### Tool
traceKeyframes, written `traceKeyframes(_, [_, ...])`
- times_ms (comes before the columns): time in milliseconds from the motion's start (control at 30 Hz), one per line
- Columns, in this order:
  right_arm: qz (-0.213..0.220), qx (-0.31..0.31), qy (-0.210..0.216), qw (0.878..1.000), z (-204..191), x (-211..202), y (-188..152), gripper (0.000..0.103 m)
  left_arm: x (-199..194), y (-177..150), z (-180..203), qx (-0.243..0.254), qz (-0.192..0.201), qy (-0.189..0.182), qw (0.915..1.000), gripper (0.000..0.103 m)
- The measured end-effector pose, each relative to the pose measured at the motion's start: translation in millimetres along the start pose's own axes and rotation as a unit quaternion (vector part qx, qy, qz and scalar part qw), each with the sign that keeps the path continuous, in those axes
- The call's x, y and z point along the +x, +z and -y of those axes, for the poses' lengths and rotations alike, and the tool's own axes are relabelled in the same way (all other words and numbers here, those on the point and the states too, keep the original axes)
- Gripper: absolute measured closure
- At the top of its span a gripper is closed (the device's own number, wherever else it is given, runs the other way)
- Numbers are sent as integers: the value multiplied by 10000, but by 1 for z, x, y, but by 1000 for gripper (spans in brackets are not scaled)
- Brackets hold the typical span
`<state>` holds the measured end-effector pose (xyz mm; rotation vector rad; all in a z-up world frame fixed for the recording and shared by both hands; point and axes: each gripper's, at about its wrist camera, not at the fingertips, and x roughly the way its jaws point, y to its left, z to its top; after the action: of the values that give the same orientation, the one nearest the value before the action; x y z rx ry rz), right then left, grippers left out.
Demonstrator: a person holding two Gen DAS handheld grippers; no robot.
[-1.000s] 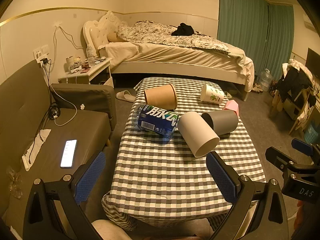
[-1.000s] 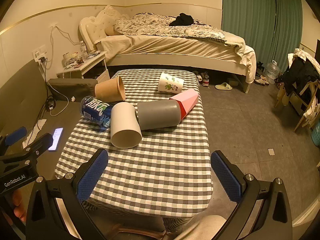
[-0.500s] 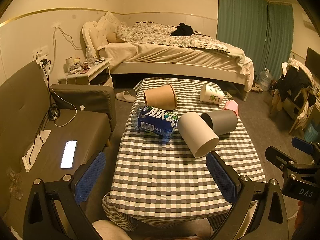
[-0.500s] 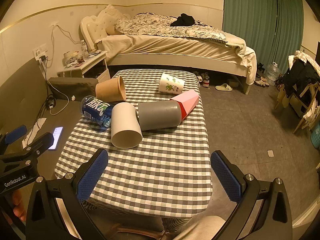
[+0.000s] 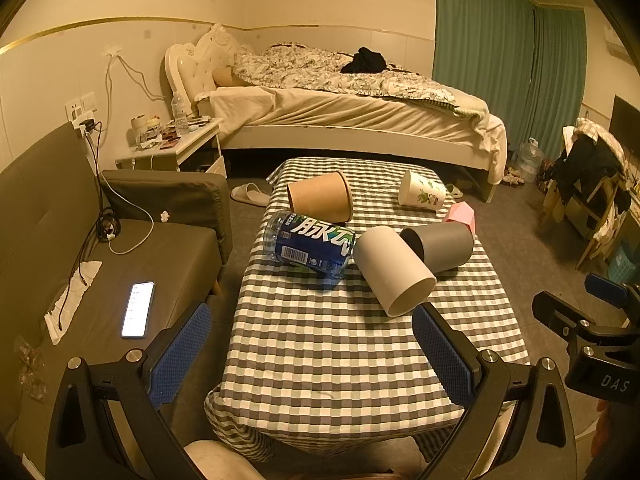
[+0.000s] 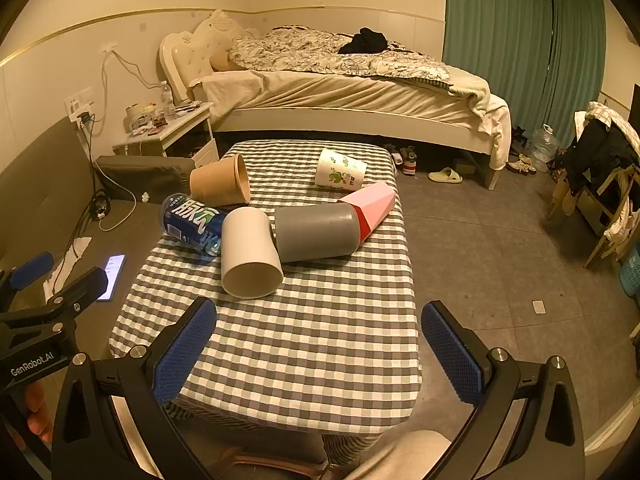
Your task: Flip cup upside down
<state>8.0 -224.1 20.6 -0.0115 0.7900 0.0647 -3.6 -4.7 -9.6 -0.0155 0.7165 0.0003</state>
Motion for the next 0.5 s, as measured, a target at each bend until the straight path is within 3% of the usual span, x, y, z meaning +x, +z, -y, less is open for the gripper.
traceKeyframes(500, [247,-198,-41,9995,-3,-35,15,0,-30,30,-5,-152,70,-69,9998,0])
